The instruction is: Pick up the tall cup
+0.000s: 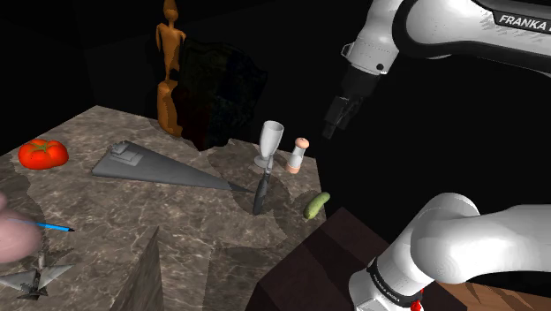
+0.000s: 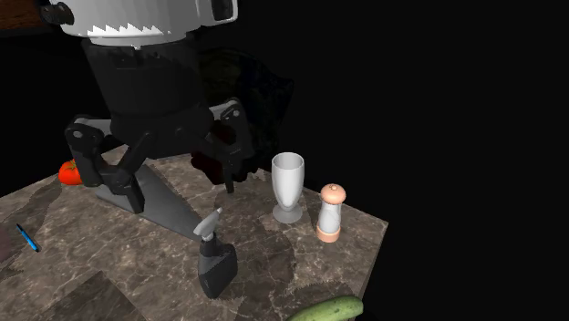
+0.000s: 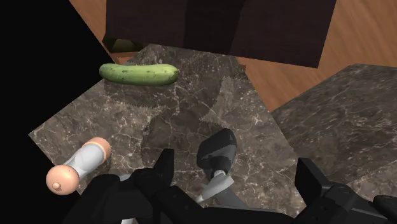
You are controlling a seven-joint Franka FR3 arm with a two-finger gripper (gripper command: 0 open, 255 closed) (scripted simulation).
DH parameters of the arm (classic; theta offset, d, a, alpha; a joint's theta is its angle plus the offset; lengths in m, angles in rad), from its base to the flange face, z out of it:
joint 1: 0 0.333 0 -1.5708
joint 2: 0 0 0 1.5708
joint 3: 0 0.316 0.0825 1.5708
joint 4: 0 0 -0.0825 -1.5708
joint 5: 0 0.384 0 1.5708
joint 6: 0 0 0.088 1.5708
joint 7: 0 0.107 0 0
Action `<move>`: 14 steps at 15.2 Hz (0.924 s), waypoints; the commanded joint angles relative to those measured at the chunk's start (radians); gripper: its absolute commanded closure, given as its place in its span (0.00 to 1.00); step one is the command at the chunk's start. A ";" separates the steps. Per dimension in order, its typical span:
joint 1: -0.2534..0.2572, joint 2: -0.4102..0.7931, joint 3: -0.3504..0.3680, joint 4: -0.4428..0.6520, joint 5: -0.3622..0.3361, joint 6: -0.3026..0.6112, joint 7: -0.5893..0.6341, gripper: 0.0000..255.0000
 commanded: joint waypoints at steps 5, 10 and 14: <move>-0.019 0.112 -0.032 -0.003 -0.024 0.124 -0.046 0.00; -0.039 0.271 -0.069 0.025 -0.045 0.268 -0.100 0.00; -0.051 0.410 -0.098 0.073 -0.052 0.368 -0.142 0.00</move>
